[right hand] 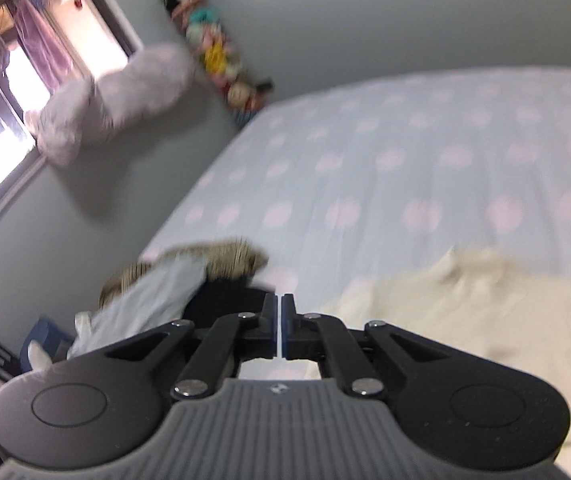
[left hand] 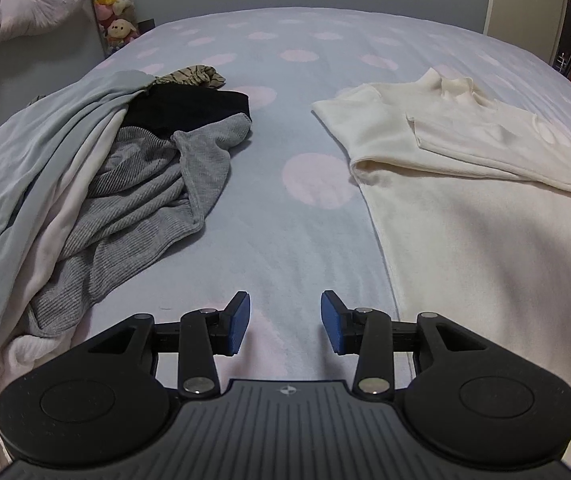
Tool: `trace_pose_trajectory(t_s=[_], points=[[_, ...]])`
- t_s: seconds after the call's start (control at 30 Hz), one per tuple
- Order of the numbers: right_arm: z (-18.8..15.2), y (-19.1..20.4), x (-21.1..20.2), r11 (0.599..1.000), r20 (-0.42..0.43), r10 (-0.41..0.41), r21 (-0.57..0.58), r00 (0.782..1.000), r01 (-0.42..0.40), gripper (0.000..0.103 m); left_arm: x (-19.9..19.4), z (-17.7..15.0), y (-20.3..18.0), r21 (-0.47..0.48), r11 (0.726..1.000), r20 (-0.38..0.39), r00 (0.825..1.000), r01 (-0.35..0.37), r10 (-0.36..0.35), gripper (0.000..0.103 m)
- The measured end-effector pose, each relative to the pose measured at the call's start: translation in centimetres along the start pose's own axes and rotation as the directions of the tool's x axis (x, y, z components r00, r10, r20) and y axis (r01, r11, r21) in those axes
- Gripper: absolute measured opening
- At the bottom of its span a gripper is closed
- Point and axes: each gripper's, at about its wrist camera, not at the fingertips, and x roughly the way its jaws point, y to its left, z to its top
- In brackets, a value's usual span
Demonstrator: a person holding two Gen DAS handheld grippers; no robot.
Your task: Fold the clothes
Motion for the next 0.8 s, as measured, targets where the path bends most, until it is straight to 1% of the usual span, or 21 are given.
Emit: trace_pose_trajectory(t_s=[0.1, 0.23, 0.27, 0.3, 0.37, 0.57, 0.67, 0.8], points=[[-2.3, -0.4, 2.1, 1.0, -0.053, 0.009, 0.027, 0.999, -0.008, 0.002, -0.1, 0.0, 0.3, -0.009, 1.0, 0.007, 1.0, 0.006, -0.006, 0.037], [-4.4, -2.0, 3.2, 0.999, -0.083, -0.003, 0.053, 0.997, 0.007, 0.003, -0.1, 0.4, 0.6, -0.035, 0.999, 0.012, 0.999, 0.033, -0.033, 0.037], [-4.7, -2.6, 3.1, 0.998, -0.085, -0.008, 0.056, 0.996, 0.013, 0.003, -0.1, 0.6, 0.5, -0.038, 0.999, 0.015, 0.999, 0.037, -0.036, 0.04], [-4.9, -3.3, 2.9, 0.998, -0.083, -0.015, 0.056, 0.996, 0.02, 0.003, -0.2, 0.7, 0.4, -0.036, 0.999, 0.02, 0.999, 0.037, -0.036, 0.043], [-5.4, -4.8, 2.5, 0.998, -0.078, -0.03, 0.055, 0.996, 0.034, 0.005, -0.5, 1.2, -0.1, -0.024, 0.999, 0.032, 0.999, 0.034, -0.033, 0.046], [-8.2, -9.3, 0.6, 0.992, -0.026, -0.123, 0.009, 0.992, 0.123, 0.007, -1.1, 3.2, -2.1, 0.011, 0.998, 0.047, 0.997, 0.068, -0.068, 0.046], [-10.0, -11.8, -0.8, 0.984, -0.016, -0.176, -0.006, 0.984, 0.176, 0.008, -1.3, 4.4, -3.2, 0.014, 0.995, 0.066, 0.993, 0.099, -0.1, 0.046], [-12.5, -15.3, -2.2, 0.971, -0.005, -0.237, 0.003, 0.971, 0.237, 0.008, -1.2, 6.0, -4.7, 0.009, 0.987, 0.095, 0.982, 0.16, -0.16, 0.046]])
